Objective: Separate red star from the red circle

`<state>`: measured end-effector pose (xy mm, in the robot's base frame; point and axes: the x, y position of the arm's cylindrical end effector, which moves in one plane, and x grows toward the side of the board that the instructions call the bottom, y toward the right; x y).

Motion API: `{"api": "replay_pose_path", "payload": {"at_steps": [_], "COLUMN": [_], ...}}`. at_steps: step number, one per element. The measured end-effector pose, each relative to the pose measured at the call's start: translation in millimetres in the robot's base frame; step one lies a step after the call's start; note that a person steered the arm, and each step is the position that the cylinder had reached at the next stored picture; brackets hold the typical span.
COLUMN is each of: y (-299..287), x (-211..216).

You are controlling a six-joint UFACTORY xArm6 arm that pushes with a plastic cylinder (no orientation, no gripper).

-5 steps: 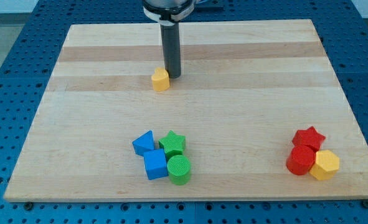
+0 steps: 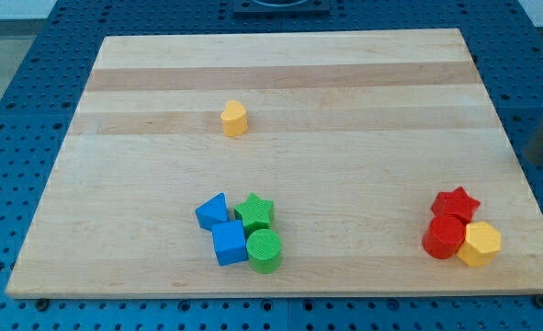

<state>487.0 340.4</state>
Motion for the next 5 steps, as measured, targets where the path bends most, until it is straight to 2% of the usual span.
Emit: {"api": "replay_pose_path", "payload": {"at_steps": [2, 3, 4, 5], "y": [-9.7, -35.8, -83.7, -144.1], "x": [87.6, 105.8, 90.4, 54.9]}}
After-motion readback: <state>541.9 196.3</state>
